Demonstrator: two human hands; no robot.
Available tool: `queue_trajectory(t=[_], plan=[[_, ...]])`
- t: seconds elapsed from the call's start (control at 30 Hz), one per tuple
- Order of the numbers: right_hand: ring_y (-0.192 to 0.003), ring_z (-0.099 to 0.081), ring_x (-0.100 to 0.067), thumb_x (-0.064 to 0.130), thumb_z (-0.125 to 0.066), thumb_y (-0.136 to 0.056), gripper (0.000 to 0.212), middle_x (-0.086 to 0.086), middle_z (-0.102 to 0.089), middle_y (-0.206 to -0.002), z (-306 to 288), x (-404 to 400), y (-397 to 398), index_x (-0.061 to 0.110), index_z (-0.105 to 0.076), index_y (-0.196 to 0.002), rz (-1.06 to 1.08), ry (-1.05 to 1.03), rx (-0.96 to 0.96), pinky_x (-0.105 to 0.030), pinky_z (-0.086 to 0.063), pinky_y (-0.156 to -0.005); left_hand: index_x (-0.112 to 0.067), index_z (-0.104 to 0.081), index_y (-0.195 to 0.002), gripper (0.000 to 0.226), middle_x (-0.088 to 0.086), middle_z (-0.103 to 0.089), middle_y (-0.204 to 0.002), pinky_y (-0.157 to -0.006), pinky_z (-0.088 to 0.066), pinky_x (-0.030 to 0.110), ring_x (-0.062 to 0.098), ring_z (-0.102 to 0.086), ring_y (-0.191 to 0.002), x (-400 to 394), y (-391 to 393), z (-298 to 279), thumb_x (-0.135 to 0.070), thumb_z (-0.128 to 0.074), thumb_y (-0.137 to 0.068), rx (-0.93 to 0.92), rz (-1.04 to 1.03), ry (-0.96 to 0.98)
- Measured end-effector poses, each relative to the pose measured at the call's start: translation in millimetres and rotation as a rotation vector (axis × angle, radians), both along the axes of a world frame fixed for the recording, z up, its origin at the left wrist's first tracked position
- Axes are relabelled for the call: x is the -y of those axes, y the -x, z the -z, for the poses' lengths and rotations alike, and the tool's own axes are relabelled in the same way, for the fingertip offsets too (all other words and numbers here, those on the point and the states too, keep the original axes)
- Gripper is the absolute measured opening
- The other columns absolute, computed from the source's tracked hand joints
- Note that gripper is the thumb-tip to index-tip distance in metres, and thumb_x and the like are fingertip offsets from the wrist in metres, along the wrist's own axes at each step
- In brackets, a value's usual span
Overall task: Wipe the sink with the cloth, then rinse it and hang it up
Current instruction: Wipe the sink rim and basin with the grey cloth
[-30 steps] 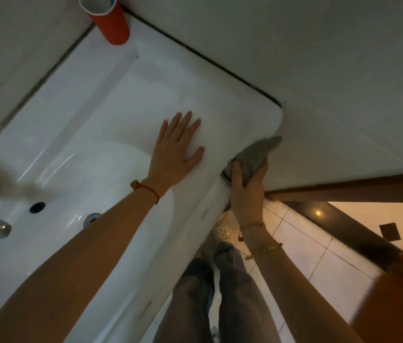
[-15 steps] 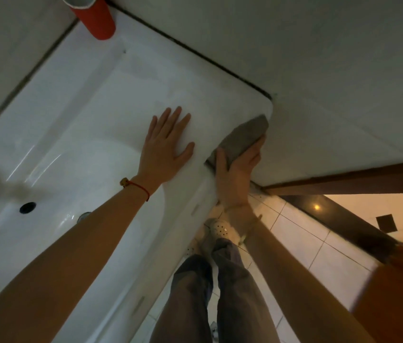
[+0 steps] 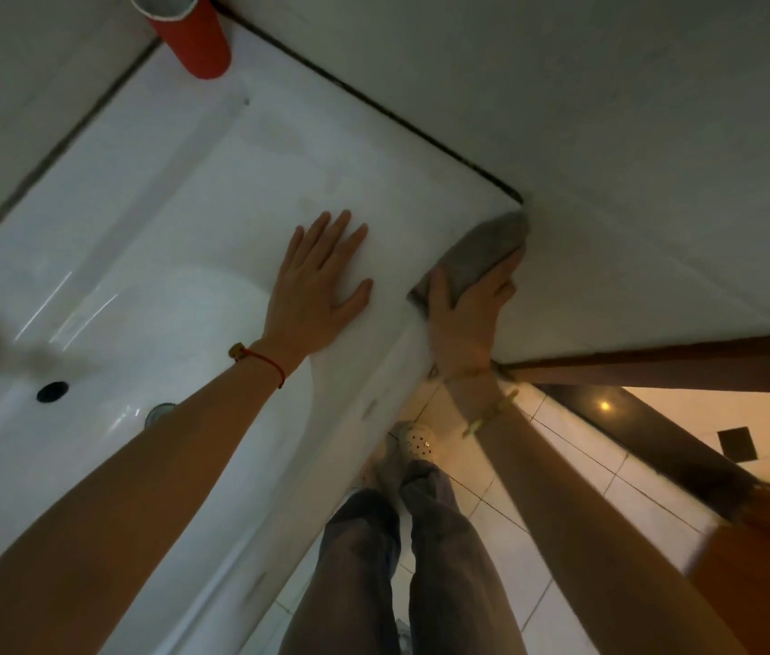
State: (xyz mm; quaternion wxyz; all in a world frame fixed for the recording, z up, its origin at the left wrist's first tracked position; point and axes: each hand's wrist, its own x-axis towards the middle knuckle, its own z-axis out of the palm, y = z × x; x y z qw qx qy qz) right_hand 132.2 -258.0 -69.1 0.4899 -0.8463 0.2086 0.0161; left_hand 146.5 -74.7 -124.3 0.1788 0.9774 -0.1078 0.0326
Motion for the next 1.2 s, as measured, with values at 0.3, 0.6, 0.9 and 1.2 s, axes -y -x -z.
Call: queue_trajectory(t=[0.3, 0.6, 0.9, 1.2], plan=[[-0.133, -0.034, -0.038, 0.035, -0.056, -0.095, 0.087, -0.032, -0.026, -0.147, 5.6, 4.7, 2.0, -0.013, -0.003, -0.145, -0.046, 0.24, 0.126, 0.005, 0.012, -0.098, -0.017, -0.034, -0.154, 0.061, 0.008, -0.028, -0.163, -0.126, -0.01, 0.047, 0.027, -0.018, -0.153, -2.4, 1.2, -0.5, -0.045, -0.041, -0.101, 0.02, 0.037, -0.007], [-0.132, -0.027, -0.024, 0.028, -0.063, -0.09, 0.097, -0.028, -0.016, -0.149, 2.9, -47.2, 97.8, -0.001, 0.011, -0.147, -0.085, 0.009, 0.072, 0.004, -0.004, -0.103, -0.015, -0.034, -0.154, 0.06, 0.011, -0.028, -0.163, -0.125, -0.014, 0.048, 0.029, -0.021, -0.152, -34.3, 49.3, 2.2, -0.045, -0.04, -0.103, 0.012, 0.092, 0.029], [-0.133, -0.032, -0.037, 0.036, -0.06, -0.089, 0.096, -0.025, -0.02, -0.147, 5.4, -54.6, 95.9, 0.003, 0.005, -0.151, -0.025, 0.085, 0.103, -0.045, -0.028, -0.116, -0.011, -0.038, -0.152, 0.062, 0.016, -0.032, -0.16, -0.125, -0.014, 0.049, 0.034, -0.026, -0.15, -48.3, 64.6, 1.9, -0.047, -0.038, -0.102, 0.009, 0.168, 0.075], [-0.143, -0.015, -0.04, 0.034, -0.061, -0.091, 0.094, -0.026, 0.001, -0.155, 11.7, -67.0, 135.7, 0.008, 0.007, -0.152, -0.168, 0.103, 0.076, -0.039, -0.018, -0.119, -0.013, -0.038, -0.152, 0.062, 0.015, -0.031, -0.161, -0.125, -0.007, 0.047, 0.034, -0.023, -0.151, -50.9, 62.8, 9.0, -0.047, -0.042, -0.1, -0.006, 0.158, 0.167]])
